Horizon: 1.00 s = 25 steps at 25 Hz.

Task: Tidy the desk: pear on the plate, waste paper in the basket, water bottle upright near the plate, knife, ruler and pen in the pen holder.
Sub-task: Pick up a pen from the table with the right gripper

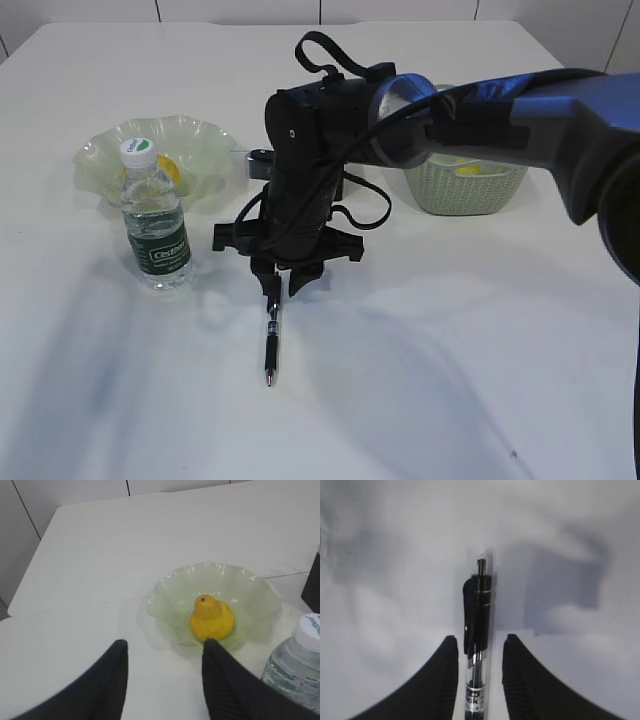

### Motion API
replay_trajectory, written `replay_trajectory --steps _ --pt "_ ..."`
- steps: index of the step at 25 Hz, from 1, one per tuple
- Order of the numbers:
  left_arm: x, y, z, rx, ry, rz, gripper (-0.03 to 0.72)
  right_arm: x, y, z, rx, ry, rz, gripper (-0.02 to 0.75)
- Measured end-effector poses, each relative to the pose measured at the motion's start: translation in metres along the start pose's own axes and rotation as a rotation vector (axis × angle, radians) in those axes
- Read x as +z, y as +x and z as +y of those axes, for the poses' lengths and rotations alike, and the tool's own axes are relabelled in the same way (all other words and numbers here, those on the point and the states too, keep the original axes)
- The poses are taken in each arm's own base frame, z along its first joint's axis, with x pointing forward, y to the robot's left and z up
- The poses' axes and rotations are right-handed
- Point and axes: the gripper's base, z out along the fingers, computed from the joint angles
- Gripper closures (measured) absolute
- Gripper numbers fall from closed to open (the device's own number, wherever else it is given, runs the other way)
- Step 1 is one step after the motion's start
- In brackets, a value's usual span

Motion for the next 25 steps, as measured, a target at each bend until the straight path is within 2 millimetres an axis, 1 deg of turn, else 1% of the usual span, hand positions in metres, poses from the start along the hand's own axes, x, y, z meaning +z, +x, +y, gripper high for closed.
replay_trajectory --steps 13,20,25 --pt "0.000 0.000 0.000 0.000 0.000 0.000 0.347 0.000 -0.002 0.002 0.002 -0.017 -0.025 0.503" --pt "0.000 0.000 0.000 0.000 0.000 0.000 0.347 0.014 0.001 0.003 -0.004 -0.002 -0.002 0.465" --pt "0.000 0.000 0.000 0.000 0.000 0.000 0.347 0.013 -0.002 0.007 -0.009 -0.010 -0.011 0.463"
